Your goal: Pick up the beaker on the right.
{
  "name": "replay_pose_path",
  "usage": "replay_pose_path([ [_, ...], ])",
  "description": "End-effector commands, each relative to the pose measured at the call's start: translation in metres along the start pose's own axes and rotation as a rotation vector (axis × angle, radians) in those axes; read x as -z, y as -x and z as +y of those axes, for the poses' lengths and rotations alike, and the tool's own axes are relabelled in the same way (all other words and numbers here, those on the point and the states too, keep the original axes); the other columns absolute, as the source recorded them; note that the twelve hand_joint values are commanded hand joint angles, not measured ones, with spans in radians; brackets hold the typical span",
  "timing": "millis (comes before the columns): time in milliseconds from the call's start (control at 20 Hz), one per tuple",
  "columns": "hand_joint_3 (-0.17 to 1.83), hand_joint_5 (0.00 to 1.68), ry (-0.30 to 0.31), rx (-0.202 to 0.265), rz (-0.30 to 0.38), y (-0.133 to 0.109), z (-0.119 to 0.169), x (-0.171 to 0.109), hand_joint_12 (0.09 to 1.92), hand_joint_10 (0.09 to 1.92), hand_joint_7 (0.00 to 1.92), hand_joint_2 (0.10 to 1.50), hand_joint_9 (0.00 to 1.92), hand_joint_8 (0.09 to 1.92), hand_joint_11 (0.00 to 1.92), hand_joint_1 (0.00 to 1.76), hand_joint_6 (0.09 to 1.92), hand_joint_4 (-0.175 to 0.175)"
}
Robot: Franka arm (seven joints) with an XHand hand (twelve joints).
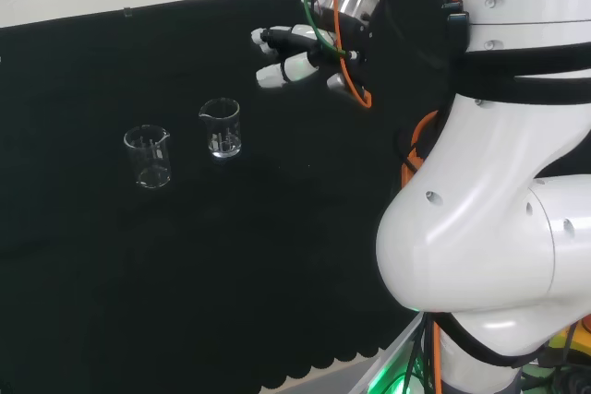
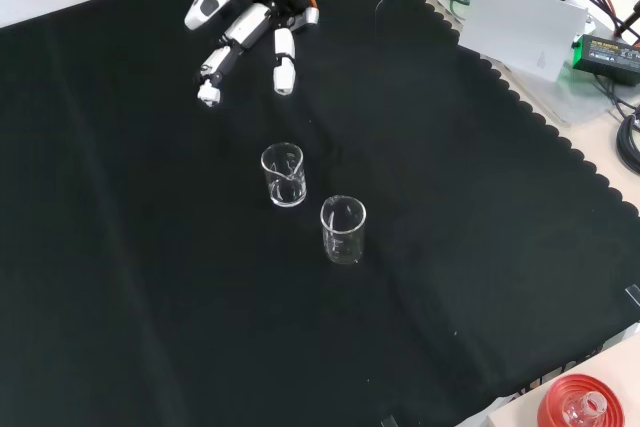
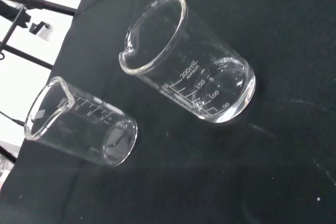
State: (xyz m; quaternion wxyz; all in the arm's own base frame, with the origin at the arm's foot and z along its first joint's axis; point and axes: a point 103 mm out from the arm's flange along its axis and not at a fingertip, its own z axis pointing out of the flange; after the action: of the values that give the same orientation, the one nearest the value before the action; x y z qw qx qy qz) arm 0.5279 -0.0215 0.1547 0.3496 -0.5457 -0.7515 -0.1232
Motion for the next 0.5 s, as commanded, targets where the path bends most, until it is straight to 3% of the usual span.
replay_pose_path([
  [50, -0.17, 0.07, -0.032, 0.033, 0.069, 0.007, 0.007, -0.021, 0.86, 0.7, 0.0, 0.85, 0.01, 0.53, 0.0, 0.86, 0.09, -0.088],
  [500, -0.17, 0.25, -0.028, 0.043, 0.167, 0.013, 0.021, -0.037, 0.87, 0.68, 0.06, 0.85, 0.08, 0.54, 0.0, 0.94, 0.09, -0.074],
])
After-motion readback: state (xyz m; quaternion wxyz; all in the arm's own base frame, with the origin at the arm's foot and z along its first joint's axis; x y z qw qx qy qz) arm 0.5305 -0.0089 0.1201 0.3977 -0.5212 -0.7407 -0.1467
